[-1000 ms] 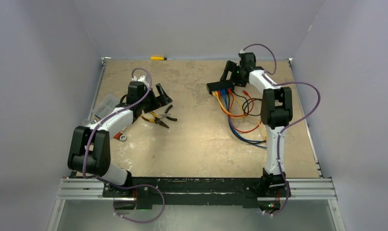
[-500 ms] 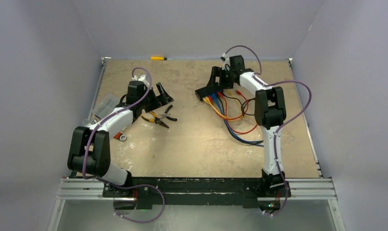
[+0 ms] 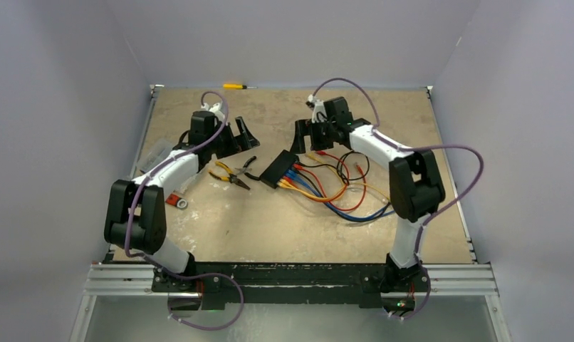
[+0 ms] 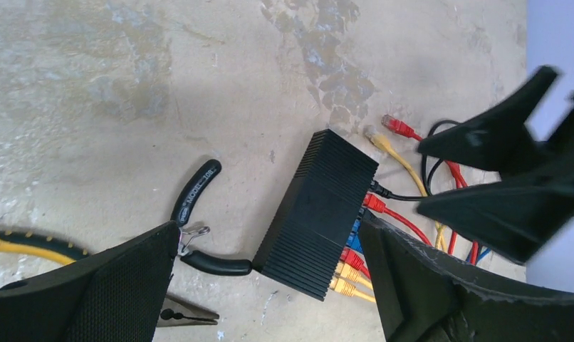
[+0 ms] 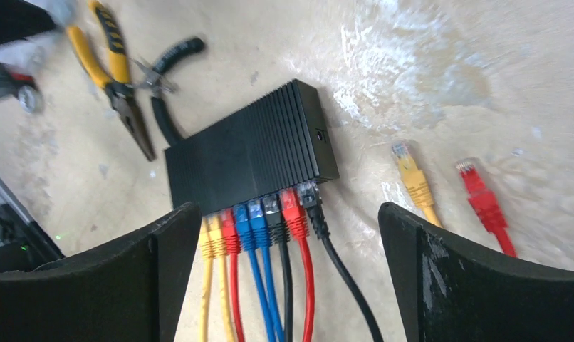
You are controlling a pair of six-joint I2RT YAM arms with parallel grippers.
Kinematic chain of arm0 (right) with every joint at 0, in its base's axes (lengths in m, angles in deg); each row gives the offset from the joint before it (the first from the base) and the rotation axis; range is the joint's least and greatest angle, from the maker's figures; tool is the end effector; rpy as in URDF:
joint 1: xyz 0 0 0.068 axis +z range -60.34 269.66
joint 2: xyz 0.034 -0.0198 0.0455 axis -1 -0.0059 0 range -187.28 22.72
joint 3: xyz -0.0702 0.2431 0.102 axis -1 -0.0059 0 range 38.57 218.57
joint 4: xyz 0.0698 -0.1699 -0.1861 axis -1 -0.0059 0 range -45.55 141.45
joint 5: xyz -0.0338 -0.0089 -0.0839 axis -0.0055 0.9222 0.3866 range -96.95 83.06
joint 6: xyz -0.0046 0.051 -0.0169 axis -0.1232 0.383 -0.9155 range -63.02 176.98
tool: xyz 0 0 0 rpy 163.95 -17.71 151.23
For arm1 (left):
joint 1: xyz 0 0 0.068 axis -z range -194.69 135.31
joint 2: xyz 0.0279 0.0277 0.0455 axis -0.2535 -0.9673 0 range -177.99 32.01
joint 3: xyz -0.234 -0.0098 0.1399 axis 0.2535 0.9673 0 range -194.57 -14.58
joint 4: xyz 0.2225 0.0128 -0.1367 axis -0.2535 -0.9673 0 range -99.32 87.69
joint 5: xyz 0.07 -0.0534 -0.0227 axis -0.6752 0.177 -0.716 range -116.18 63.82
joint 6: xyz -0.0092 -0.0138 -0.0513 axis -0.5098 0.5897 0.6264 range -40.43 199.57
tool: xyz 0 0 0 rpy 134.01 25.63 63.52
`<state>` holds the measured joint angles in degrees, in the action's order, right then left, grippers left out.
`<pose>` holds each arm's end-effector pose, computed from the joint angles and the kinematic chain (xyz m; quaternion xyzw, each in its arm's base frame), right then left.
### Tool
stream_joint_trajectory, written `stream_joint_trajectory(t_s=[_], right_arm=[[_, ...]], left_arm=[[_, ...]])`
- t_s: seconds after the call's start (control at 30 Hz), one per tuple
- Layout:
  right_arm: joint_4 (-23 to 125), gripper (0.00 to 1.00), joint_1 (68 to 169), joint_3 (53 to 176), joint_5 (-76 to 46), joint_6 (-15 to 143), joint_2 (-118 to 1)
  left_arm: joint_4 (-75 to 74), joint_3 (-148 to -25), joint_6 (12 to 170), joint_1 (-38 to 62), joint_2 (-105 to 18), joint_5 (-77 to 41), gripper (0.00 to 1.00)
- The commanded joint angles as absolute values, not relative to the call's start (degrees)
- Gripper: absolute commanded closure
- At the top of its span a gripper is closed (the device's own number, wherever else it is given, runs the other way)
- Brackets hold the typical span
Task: Pull the plug from the switch port
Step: Move the switch port to the center of the board.
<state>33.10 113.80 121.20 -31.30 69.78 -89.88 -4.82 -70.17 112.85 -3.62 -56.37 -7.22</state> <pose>0.3904 0.1911 0.2072 -0.1649 0.9017 0.2972 0.2674 0.3303 -0.0764 0.2329 -0.0945 0.8742 -0.3066 0.3645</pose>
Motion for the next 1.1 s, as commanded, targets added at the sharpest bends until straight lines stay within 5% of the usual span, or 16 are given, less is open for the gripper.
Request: stream_joint_trajectory(t_s=[0.0,0.6,1.07], right_arm=[[38.3,0.02,112.5,117.5,-29.5,73.7,-81.0],[45.1,0.15,112.6,107.5,-37.3,79.7,-81.9],[44.9,0.36,112.8,111.9,-40.4,78.7,-88.9]], left_arm=[[-5.7,-73.4,110.2,-2.4,-60.5,-2.2,0.01],[-7.1,-80.3,108.9,5.0,-76.3,0.3,0.25],[-3.9,-73.1,113.4,7.8,-71.1,3.1,0.53]])
